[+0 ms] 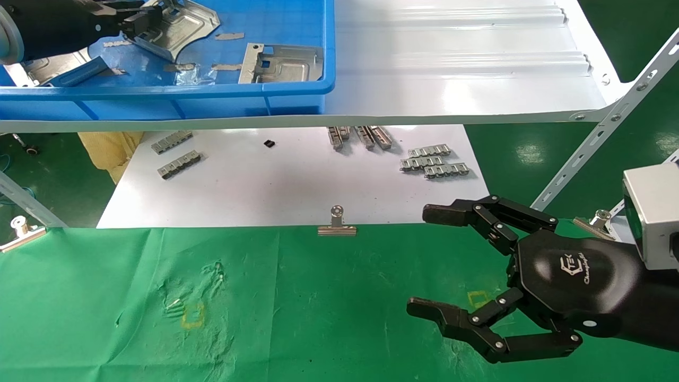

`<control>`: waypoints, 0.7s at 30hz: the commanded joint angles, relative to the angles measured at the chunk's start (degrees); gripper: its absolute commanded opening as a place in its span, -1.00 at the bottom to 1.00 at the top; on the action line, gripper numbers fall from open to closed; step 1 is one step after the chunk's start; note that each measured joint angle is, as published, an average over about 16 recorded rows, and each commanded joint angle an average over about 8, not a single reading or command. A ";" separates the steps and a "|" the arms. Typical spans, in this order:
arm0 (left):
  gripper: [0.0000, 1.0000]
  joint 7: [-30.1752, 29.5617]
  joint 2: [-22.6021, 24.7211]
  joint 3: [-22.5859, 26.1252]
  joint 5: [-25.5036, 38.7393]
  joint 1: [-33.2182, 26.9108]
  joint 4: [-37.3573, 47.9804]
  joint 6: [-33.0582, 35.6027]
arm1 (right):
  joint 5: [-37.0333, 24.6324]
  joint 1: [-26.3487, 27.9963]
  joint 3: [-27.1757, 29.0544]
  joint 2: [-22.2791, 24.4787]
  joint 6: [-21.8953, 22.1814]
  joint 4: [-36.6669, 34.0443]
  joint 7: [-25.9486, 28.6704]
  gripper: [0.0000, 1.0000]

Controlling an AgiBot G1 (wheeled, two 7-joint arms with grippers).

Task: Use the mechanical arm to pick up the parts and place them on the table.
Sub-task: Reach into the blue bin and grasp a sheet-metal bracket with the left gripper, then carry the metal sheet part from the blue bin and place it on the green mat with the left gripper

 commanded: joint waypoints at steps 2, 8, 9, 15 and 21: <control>-1.00 0.16 0.01 -0.09 -0.13 -0.01 -0.13 -0.09 | 0.00 0.00 0.00 0.00 0.00 0.00 0.00 1.00; -1.00 1.77 -1.81 -1.42 -2.11 -0.73 -1.90 5.48 | 0.00 0.00 0.00 0.00 0.00 0.00 0.00 1.00; -1.00 2.17 -2.32 -1.69 -2.53 -0.84 -2.26 7.19 | 0.00 0.00 0.00 0.00 0.00 0.00 0.00 1.00; -1.00 5.32 -5.91 -3.13 -4.97 -0.85 -4.37 20.36 | 0.00 0.00 0.00 0.00 0.00 0.00 0.00 1.00; -1.00 9.56 -8.82 -4.20 -7.06 0.33 -5.83 33.27 | 0.00 0.00 0.00 0.00 0.00 0.00 0.00 1.00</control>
